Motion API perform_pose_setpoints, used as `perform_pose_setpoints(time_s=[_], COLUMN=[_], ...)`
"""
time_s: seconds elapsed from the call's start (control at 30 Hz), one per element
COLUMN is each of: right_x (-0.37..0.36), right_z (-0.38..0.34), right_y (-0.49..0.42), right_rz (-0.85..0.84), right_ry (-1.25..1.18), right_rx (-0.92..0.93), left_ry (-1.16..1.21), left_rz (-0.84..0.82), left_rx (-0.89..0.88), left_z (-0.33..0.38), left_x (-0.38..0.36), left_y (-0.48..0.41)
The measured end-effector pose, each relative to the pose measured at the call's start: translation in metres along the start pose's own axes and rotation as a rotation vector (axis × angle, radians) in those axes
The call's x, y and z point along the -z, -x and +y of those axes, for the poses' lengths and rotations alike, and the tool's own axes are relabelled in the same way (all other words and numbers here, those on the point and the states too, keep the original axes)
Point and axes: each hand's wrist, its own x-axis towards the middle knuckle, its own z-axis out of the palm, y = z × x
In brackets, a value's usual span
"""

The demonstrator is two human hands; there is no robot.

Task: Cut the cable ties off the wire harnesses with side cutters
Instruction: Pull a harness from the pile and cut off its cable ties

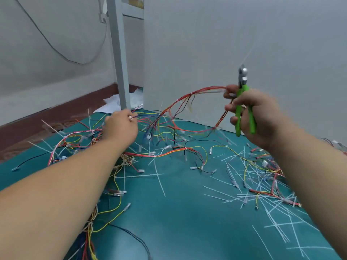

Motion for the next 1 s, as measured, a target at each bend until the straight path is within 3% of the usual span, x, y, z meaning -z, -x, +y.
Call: perform_pose_setpoints(time_s=[0.1,0.23,0.3,0.4,0.47,0.53,0.63,0.73,0.83,0.9,0.97,1.0], right_x=[0.0,-0.005,-0.007,-0.011,-0.009,-0.005,0.0,0.001,0.0,0.001,0.002,0.003], right_z=[0.009,0.02,0.024,0.032,0.036,0.037,0.037,0.038,0.037,0.041,0.046,0.048], right_y=[0.004,0.01,0.011,0.014,0.018,0.019,0.021,0.024,0.024,0.026,0.028,0.028], right_rz=[-0.003,0.108,0.14,0.046,-0.015,-0.062,-0.232,-0.333,-0.264,-0.196,-0.139,-0.093], right_ry=[0.167,-0.036,-0.146,-0.003,0.054,0.031,-0.026,-0.046,-0.038,0.034,0.09,0.094], right_rx=[-0.065,-0.009,-0.013,-0.076,-0.042,0.012,0.009,0.019,0.006,-0.028,-0.047,-0.046], left_ry=[0.188,0.357,0.188,-0.269,-0.404,-0.475,-0.459,-0.483,-0.479,-0.22,0.075,0.104], left_rz=[-0.019,0.151,0.078,-0.218,-0.143,-0.044,-0.095,-0.303,-0.429,-0.279,0.023,0.064], left_rx=[0.227,0.343,0.285,0.128,-0.056,-0.254,-0.48,-0.508,-0.412,-0.387,-0.336,-0.327], left_z=[0.01,0.013,0.015,0.027,0.029,0.026,0.021,0.027,0.036,0.036,0.034,0.033], left_x=[0.006,0.012,0.008,-0.001,-0.006,-0.014,-0.024,-0.028,-0.019,-0.014,-0.009,-0.005], left_y=[-0.018,-0.032,-0.025,0.002,0.018,0.024,0.022,0.014,0.005,0.002,-0.001,-0.001])
